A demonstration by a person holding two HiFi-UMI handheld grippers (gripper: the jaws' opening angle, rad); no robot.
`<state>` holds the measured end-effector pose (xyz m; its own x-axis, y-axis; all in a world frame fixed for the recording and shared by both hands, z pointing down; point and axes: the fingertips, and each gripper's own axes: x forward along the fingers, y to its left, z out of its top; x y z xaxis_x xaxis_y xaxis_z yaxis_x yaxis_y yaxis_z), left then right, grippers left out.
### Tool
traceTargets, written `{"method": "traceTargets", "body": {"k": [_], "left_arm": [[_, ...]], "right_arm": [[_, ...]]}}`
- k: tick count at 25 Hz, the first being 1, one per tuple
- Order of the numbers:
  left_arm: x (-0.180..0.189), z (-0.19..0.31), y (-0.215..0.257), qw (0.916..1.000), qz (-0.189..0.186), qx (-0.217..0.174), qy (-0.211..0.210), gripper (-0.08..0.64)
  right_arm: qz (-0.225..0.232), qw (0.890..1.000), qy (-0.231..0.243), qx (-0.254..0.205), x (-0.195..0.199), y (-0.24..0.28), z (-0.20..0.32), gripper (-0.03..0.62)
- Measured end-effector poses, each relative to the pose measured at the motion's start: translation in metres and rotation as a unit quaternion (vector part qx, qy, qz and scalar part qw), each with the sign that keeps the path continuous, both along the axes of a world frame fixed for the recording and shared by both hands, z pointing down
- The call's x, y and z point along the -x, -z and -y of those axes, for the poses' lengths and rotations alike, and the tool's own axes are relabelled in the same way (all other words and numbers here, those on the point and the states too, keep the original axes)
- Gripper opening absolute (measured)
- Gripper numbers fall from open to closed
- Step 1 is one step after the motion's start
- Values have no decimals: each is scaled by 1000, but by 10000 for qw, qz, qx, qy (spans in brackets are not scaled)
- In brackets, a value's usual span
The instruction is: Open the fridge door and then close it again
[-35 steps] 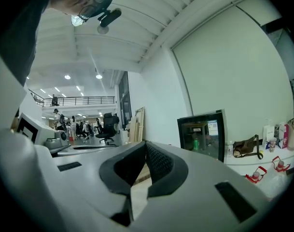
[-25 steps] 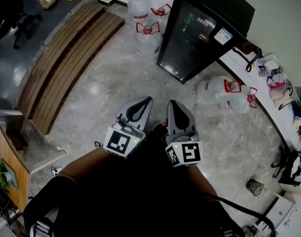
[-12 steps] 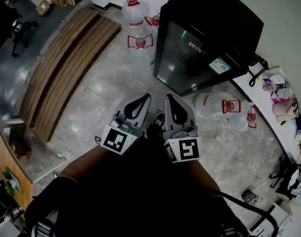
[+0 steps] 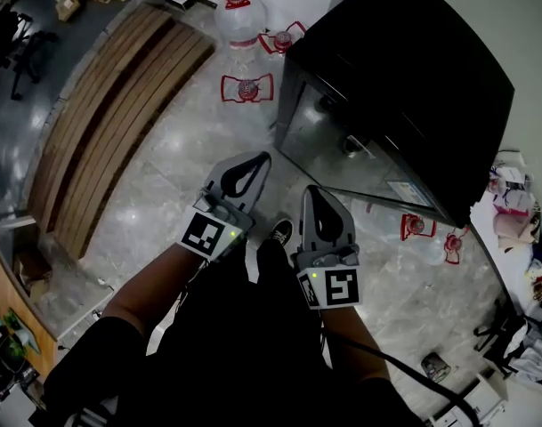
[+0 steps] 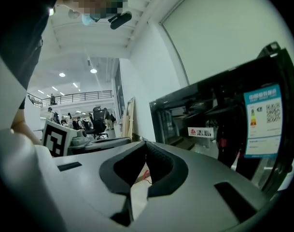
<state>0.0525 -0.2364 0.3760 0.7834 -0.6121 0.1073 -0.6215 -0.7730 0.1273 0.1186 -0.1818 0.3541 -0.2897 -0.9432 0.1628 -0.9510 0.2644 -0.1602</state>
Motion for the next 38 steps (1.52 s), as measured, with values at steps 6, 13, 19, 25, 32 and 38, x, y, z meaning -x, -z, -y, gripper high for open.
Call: {"method": "traceTargets", "body": {"k": [6, 13, 19, 25, 32, 38], "left_arm": [[-19, 86, -69, 9986, -38, -145, -500, 117], [-40, 128, -115, 9976, -165, -206, -645, 175], [-47, 132, -121, 9910, -260, -438, -1237, 189], [-56, 122, -109, 9755, -33, -863, -2023, 189], [-54, 124, -109, 9782, -120, -582, -1991, 170], [-54, 125, -108, 9820, -167, -533, -1807, 161]], "right_arm": [[62, 9994, -271, 217, -3, -74, 43, 15], [117, 9974, -342, 617, -8, -142, 53, 15], [280, 9957, -405, 780, -10, -169, 50, 15], [336, 9945, -503, 855, -8, -175, 39, 15], [390, 9935, -624, 874, -9, -179, 33, 15], [413, 9933, -654, 864, -10, -180, 22, 15]]}}
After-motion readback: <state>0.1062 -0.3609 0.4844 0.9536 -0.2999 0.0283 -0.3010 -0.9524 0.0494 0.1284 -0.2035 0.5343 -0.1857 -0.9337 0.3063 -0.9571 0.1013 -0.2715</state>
